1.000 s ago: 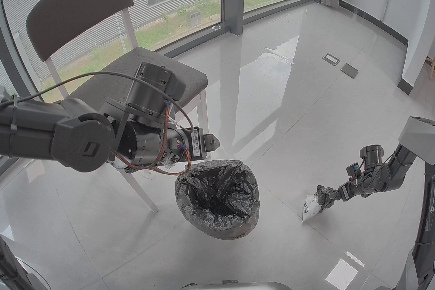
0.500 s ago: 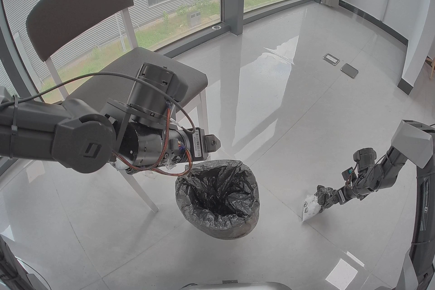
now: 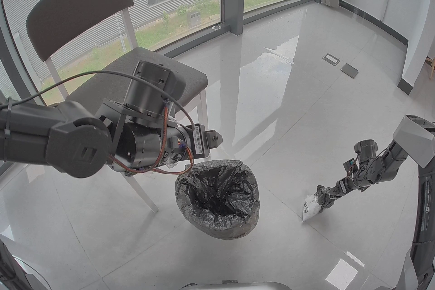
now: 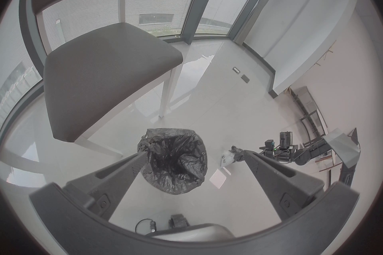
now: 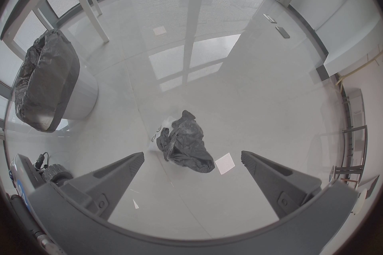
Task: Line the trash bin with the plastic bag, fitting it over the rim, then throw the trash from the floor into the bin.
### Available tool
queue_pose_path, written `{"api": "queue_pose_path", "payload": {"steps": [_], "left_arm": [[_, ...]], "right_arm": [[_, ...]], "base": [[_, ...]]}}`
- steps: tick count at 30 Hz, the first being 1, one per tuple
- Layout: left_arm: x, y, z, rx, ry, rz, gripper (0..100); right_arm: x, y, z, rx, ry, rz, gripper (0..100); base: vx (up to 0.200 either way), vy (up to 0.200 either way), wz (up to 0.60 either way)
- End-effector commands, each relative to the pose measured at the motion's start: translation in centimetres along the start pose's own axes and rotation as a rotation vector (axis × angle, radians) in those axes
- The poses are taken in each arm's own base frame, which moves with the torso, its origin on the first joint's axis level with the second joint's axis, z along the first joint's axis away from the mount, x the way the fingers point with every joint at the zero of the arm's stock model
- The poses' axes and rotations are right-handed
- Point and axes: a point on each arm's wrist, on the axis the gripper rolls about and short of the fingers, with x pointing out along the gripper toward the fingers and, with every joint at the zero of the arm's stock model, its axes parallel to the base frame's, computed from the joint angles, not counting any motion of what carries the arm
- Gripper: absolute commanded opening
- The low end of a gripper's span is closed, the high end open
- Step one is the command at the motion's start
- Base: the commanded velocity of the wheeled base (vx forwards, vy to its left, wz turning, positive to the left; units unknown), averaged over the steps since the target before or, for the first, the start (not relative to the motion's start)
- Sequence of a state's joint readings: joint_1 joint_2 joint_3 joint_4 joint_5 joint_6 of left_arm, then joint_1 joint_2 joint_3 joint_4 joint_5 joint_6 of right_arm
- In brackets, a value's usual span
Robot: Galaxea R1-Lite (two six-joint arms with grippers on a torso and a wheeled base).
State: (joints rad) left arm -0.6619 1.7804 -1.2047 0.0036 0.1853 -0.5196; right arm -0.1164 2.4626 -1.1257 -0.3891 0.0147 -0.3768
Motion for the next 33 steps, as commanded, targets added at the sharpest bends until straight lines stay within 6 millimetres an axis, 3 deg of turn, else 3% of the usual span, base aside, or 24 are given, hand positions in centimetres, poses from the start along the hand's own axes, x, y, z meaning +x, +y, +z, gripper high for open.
{"api": "queue_pose_path", "payload": {"steps": [1,7,13,18,24,33], "left_arm": [[-1.2,0.7,-0.8,0.004,-0.036,-0.021,100],[-1.6,1.2,-1.4,0.001,-0.081,-0.046,100],[-1.8,1.2,-1.4,0.001,-0.084,-0.049,100],[-2.0,1.4,-1.3,-0.003,-0.091,-0.045,100],[-2.3,1.5,-1.1,-0.007,-0.099,-0.045,100],[-2.4,2.1,-1.2,-0.012,-0.097,-0.031,100]], "right_arm": [[-0.4,0.2,0.8,-0.008,-0.025,-0.002,100],[-0.2,0.7,2.3,0.006,-0.071,-0.002,100],[1.8,0.3,4.3,0.039,-0.129,-0.020,100],[4.2,0.2,4.2,0.046,-0.113,-0.018,100],[4.6,-0.3,5.0,0.078,-0.066,-0.004,100],[8.0,-0.7,4.8,0.087,-0.051,-0.042,100]], "base": [[-0.200,0.000,0.00],[-0.067,0.000,0.00],[0.000,0.000,0.00],[0.000,0.000,0.00],[0.000,0.000,0.00],[0.000,0.000,0.00]]}}
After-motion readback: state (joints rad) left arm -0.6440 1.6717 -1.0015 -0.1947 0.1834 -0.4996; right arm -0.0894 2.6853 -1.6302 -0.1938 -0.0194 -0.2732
